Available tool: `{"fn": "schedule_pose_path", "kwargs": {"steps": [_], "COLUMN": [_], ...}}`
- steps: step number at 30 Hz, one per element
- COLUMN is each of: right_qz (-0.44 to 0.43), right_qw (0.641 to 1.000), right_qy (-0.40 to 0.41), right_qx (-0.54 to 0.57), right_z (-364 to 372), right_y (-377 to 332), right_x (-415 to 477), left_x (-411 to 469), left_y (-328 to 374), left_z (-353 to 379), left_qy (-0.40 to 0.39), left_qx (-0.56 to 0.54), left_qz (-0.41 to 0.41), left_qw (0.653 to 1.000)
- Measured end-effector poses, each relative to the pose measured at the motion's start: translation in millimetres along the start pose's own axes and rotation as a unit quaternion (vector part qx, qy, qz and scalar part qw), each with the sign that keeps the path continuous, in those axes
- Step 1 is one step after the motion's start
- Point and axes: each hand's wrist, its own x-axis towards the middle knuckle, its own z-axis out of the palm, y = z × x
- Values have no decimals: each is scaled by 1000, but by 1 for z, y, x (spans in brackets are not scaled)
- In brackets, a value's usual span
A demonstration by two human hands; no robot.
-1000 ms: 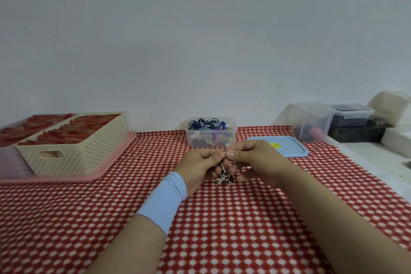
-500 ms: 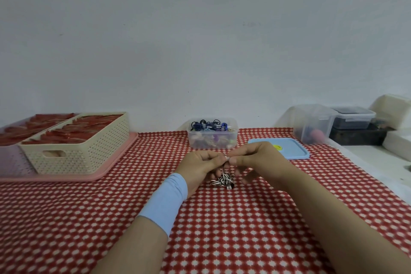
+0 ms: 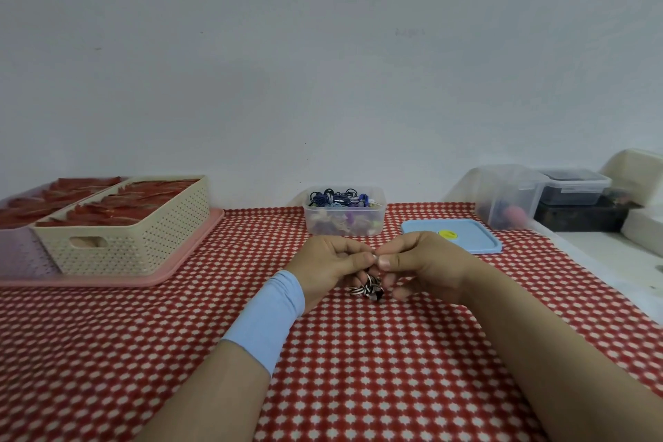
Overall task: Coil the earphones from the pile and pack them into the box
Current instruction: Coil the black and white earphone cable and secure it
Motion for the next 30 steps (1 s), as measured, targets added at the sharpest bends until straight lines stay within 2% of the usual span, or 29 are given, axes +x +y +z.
{"fn": "schedule_pose_path", "kwargs": {"steps": [10, 13, 17, 19, 25, 30], "right_qz": [32, 12, -74, -111, -141, -151], "right_qw": [990, 990, 993, 988, 979, 976], "right_qy": [-67, -42, 71, 101, 138, 139], "right_qx": [123, 136, 64, 20, -47, -67], "right_z": [-1, 1, 3, 5, 8, 10], "right_y": [4, 4, 6, 6, 2, 0], "right_x": [5, 6, 9, 8, 4, 2], "left_x": [-2, -1, 0, 0, 0, -1], "left_y": [5, 4, 0, -2, -2, -1], "left_z": [4, 5, 8, 8, 2, 1], "left_qy": [-13, -2, 44, 53, 46, 53], "left_qx": [-37, -59, -51, -55, -74, -58], "left_qz": [2, 8, 9, -2, -29, -30], "left_qw": [999, 998, 998, 997, 996, 996]}}
